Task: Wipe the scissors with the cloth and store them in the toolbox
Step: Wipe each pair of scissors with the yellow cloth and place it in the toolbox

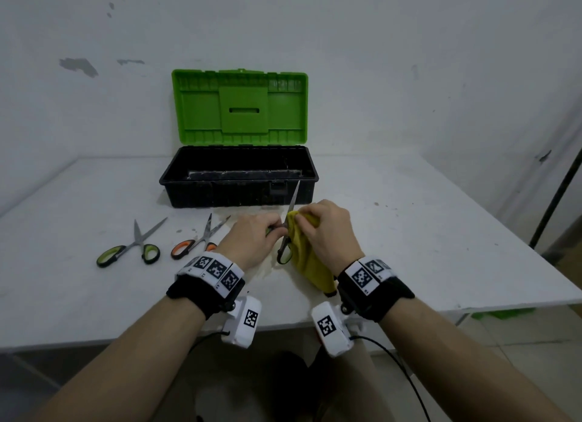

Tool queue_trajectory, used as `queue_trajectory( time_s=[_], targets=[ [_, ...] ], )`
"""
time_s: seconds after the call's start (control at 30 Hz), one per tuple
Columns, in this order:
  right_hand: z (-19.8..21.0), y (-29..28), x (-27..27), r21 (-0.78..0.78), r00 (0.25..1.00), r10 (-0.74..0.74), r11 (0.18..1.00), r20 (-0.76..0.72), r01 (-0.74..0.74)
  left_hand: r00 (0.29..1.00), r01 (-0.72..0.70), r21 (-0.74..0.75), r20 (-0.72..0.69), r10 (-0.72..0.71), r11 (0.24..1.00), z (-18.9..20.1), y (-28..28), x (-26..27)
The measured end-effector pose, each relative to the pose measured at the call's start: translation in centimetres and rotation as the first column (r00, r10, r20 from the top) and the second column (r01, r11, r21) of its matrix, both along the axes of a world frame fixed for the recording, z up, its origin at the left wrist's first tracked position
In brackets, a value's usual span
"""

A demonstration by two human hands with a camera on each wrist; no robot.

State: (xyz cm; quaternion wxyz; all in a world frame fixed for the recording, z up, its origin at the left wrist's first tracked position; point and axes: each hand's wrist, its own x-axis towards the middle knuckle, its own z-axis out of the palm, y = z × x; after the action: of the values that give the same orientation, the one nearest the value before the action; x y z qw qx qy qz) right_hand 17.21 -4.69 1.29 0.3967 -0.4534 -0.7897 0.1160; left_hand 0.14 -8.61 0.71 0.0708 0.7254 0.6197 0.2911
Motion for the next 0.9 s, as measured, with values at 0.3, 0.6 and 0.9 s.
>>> queue_trajectory(
  time_s=[0.3,0.6,0.9],
  targets=[
    [2.2,3.2,2.8,-0.128,0.974,-0.211,0.971,-0.084,0.200,0.999,-0.018,-0.032,0.036,0.019,0.999,0.2,-0.2,-0.5],
    [0.8,1.1,1.3,-0.019,0.996,-0.089,0.996,-0.006,0.089,0.999,0.036,-0.018,0.031,-0.035,0.999,0.0,-0.5,-0.5],
    [2.9,2.3,4.6,-0.157,0.972,-0.173,0.976,-0.160,0.148,0.982,0.045,-0.167,0.190,-0.012,0.985,0.2,-0.8,-1.8]
  ],
)
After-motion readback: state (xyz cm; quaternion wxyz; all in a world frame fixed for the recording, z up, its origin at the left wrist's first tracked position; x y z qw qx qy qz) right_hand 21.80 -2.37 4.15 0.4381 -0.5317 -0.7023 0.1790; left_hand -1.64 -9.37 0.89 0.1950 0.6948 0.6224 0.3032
